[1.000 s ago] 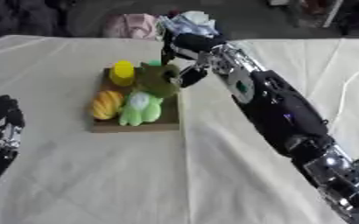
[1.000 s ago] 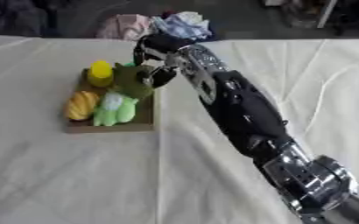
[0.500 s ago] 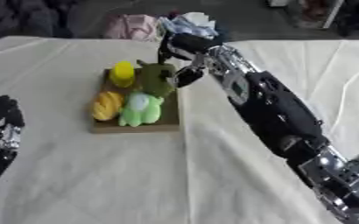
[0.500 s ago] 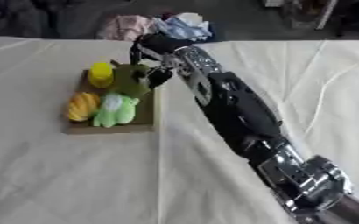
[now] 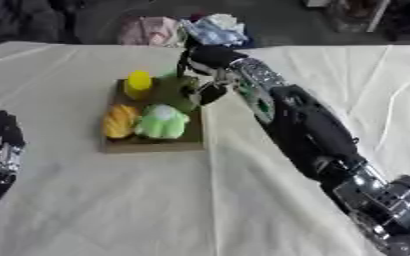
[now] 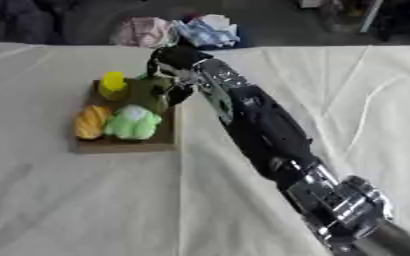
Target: Pick up objects on the table and place them in the box.
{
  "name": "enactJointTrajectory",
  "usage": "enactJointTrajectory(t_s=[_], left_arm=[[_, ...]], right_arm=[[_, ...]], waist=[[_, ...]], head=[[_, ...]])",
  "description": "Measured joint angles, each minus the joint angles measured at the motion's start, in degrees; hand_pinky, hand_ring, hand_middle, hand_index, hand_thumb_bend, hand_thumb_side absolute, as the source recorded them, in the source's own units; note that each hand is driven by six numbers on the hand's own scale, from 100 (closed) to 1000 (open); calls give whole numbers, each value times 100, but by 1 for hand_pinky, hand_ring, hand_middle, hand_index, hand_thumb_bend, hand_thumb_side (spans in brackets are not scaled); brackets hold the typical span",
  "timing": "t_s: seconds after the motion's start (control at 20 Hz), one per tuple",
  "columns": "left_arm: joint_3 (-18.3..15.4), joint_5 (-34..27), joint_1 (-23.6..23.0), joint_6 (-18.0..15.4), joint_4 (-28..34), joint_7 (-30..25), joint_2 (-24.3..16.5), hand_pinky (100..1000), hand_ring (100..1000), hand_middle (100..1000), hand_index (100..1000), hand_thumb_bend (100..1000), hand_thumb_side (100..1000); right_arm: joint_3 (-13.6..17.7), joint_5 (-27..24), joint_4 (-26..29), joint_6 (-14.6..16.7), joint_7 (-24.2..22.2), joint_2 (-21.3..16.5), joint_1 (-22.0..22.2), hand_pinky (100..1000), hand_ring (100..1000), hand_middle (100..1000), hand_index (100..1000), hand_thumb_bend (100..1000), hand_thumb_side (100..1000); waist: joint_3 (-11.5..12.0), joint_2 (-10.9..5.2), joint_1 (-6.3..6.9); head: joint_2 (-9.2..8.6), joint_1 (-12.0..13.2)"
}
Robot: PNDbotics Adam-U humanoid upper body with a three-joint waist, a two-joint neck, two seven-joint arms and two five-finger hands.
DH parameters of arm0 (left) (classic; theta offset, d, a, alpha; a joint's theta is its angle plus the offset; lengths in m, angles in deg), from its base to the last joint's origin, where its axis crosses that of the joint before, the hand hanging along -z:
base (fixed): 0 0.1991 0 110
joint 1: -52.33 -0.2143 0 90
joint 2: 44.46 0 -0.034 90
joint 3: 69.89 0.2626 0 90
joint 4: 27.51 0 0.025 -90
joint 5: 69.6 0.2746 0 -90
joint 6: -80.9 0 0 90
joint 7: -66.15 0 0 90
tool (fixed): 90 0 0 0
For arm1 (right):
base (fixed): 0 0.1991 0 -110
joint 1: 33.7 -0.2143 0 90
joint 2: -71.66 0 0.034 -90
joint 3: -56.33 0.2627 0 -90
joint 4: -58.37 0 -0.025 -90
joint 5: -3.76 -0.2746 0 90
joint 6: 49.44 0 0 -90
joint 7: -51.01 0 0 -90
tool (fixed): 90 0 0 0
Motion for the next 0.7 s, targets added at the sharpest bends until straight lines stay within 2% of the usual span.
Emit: enactJointTrajectory(t_s=[0.15,0.45,0.7], left_arm=[[6,0,0,0,0,0,10,721,840,731,811,228,417],[6,0,0,0,0,0,11,721,840,731,811,227,418],[6,0,0,0,0,0,11,722,840,731,812,228,418]], right_arm=[[2,153,-63,132,-253,3,6,829,826,792,846,240,505],[2,264,-98,292,-637,5,21,845,845,826,950,342,609],[4,150,16,326,-687,-22,26,848,852,848,977,349,660]], waist=[[-19,0,0],[-36,0,0],[-57,0,0]], head=[[0,6],[0,20],[0,32]])
